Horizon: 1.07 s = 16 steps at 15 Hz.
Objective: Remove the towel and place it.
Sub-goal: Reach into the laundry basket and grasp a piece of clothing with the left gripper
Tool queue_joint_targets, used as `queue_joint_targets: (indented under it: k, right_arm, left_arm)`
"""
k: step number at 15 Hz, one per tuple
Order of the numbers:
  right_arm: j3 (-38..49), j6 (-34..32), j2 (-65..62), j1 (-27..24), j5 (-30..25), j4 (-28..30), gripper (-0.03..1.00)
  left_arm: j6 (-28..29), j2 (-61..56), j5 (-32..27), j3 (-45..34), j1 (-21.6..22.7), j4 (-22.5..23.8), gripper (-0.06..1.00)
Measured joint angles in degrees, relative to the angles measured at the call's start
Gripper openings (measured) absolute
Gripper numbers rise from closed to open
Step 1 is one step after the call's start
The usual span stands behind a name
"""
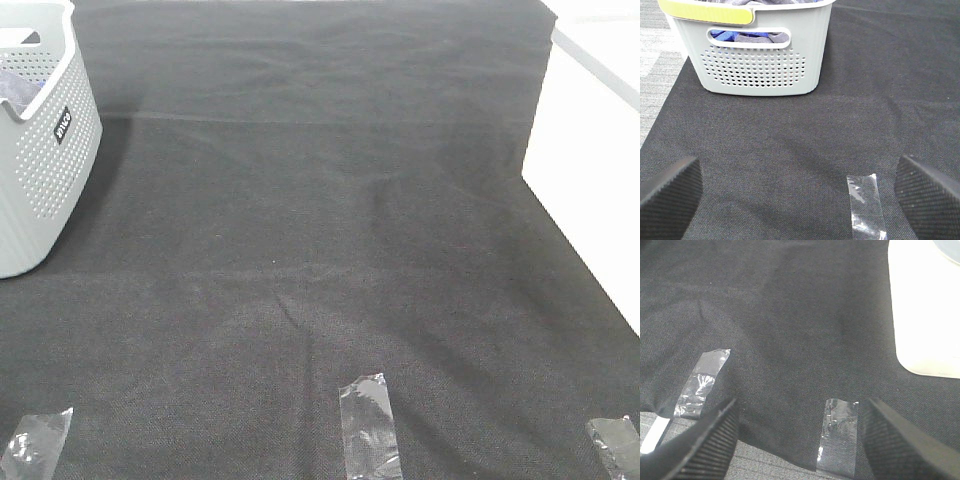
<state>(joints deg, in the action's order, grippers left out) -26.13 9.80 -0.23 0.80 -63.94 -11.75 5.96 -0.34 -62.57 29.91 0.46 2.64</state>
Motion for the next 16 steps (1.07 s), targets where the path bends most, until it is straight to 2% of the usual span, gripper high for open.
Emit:
queue_joint_targets:
  k: [9, 11, 16]
  right_arm:
    - [0.0, 0.0, 0.0, 0.0, 0.0, 0.0, 0.69]
    - [0.0, 0.0, 0.0, 0.0, 0.0, 0.0, 0.69]
    - [0.0, 0.0, 0.0, 0.0, 0.0, 0.0, 0.69]
  left_arm:
    - [-1.4, 0.0, 0.0, 0.0, 0.0, 0.0, 0.99]
    - [-6.0, 2.8, -1.1, 1.4, 0.0, -0.1, 0.99]
    - [-29.0, 29.3, -2.1, 17.9, 0.0, 0.2, 0.99]
